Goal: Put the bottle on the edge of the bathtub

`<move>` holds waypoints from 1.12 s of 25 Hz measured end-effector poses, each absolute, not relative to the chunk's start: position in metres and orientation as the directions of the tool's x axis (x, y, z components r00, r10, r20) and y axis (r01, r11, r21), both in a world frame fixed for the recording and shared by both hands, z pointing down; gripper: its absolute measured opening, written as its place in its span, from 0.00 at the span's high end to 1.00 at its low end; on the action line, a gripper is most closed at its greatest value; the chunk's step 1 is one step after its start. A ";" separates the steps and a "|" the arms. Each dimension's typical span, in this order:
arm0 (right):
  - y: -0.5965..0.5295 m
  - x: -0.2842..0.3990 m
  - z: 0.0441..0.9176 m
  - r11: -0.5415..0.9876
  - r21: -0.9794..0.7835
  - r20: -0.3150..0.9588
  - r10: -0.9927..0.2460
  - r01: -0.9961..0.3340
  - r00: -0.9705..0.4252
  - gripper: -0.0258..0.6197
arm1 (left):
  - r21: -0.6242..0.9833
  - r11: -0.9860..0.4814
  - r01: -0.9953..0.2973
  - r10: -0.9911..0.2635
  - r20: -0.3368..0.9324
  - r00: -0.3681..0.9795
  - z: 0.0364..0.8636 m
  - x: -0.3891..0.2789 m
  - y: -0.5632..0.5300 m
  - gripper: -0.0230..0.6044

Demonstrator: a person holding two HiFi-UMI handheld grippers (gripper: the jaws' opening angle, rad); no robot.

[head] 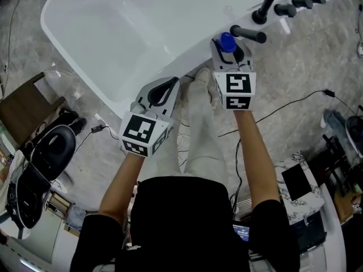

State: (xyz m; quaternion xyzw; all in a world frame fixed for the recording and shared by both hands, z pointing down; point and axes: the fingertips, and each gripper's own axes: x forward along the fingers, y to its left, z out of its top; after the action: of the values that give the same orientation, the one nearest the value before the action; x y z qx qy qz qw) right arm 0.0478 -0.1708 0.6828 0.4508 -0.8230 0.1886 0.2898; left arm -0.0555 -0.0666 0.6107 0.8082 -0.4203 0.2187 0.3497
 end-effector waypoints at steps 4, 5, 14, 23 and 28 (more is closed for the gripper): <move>-0.166 0.048 0.681 0.524 -0.049 0.646 -0.633 -0.850 -0.427 0.71 | 0.384 -0.403 -0.831 -0.522 0.649 0.553 0.611 -0.056 -0.065 0.94; -0.165 0.047 0.680 0.524 -0.052 0.645 -0.632 -0.850 -0.429 0.71 | 0.385 -0.404 -0.830 -0.519 0.650 0.554 0.611 -0.056 -0.065 0.94; -0.160 0.047 0.682 0.516 -0.050 0.644 -0.638 -0.855 -0.423 0.70 | 0.286 -0.486 -0.826 -0.518 0.667 0.535 0.609 -0.050 -0.071 0.94; -0.155 0.051 0.687 0.512 -0.088 0.644 -0.625 -0.855 -0.441 0.70 | 0.331 -0.456 -0.826 -0.513 0.661 0.548 0.608 -0.048 -0.068 0.94; -0.155 0.055 0.687 0.506 -0.090 0.649 -0.623 -0.858 -0.436 0.68 | 0.337 -0.452 -0.826 -0.518 0.655 0.550 0.605 -0.048 -0.069 0.94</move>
State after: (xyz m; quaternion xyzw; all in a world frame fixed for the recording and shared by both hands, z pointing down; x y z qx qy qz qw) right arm 0.0548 -0.1546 0.6870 0.4508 -0.8213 0.2089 0.2805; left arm -0.0475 -0.0686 0.6045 0.8183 -0.4106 0.2370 0.3251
